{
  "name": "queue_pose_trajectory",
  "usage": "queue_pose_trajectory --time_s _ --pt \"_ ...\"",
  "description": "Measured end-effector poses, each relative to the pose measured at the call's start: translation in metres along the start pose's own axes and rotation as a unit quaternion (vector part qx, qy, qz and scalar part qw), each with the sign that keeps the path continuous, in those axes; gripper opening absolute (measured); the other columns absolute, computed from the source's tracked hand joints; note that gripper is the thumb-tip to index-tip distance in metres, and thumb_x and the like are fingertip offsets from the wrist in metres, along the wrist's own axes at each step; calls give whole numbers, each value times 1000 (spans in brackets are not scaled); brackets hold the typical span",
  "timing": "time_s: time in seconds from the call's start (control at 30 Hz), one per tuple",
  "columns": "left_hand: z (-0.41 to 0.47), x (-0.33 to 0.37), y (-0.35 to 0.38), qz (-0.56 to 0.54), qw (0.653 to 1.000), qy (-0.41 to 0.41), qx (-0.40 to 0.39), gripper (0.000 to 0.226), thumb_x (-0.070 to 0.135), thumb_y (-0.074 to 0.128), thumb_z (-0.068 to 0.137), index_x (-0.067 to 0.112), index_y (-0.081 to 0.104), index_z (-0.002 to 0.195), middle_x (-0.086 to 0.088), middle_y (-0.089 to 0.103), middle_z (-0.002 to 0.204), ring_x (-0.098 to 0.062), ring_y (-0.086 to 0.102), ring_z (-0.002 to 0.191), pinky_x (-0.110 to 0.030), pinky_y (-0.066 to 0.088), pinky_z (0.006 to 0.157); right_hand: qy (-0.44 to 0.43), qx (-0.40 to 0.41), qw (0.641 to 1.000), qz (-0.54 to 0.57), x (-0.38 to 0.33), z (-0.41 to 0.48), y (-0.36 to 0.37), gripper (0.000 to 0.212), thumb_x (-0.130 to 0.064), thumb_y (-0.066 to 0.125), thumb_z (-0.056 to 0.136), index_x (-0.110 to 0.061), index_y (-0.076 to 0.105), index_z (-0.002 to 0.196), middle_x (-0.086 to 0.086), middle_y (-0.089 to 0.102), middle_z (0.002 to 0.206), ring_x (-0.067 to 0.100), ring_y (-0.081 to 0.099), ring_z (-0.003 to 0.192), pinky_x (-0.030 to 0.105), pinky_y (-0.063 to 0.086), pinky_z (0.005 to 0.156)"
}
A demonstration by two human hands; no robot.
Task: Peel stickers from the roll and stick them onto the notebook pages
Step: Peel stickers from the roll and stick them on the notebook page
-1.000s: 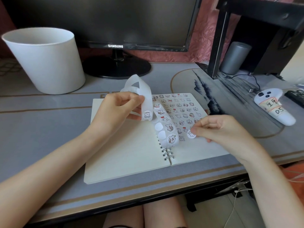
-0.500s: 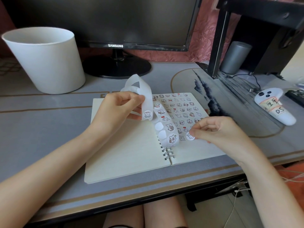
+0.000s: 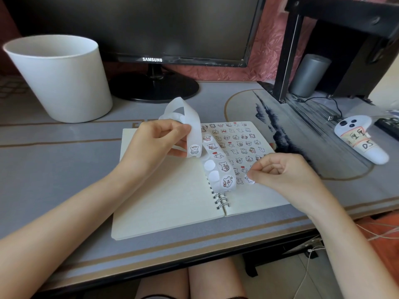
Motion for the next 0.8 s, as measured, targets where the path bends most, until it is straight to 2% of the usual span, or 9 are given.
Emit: queue_pose_trajectory --time_s 0.1,0.33,0.5,0.67,0.8 --pt "0 0 0 1 1000 2 1 24 13 55 93 -1 69 80 -4 70 73 -13 66 66 -24 57 64 -9 9 1000 -13 1 -1 0 12 -14 78 72 -19 70 65 -8 63 58 -1 47 50 17 41 58" --pt "0 1 0 -1 1000 1 3 23 13 56 93 1 69 78 -2 70 72 -13 66 67 -26 58 65 -24 15 999 -25 4 -2 1 12 -17 79 71 -23 70 65 -8 63 59 3 47 53 26 43 62" --pt "1 0 0 4 1000 4 3 25 14 56 93 -6 67 84 -11 70 78 -16 67 69 -29 59 68 -28 15 999 -16 6 -1 -1 19 -15 79 72 -25 64 78 -7 57 63 1 43 49 25 37 60" --pt "1 0 0 3 1000 4 5 26 14 56 93 -7 67 84 -10 70 78 -15 67 68 -29 59 68 -28 20 999 -31 9 2 -3 16 -10 73 80 -24 65 76 -6 56 66 1 43 52 20 38 58" --pt "0 0 0 3 1000 3 2 25 14 55 93 -5 68 83 -8 70 76 -13 67 66 -28 59 68 -24 21 999 2 6 0 -1 11 -23 77 75 -22 66 78 -3 61 70 5 48 57 25 41 63"
Point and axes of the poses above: each hand's wrist, its own z-axis towards the middle knuckle, its own y-axis out of the palm, x = y × z, the point moved 5 cm from there along z, towards the middle knuckle
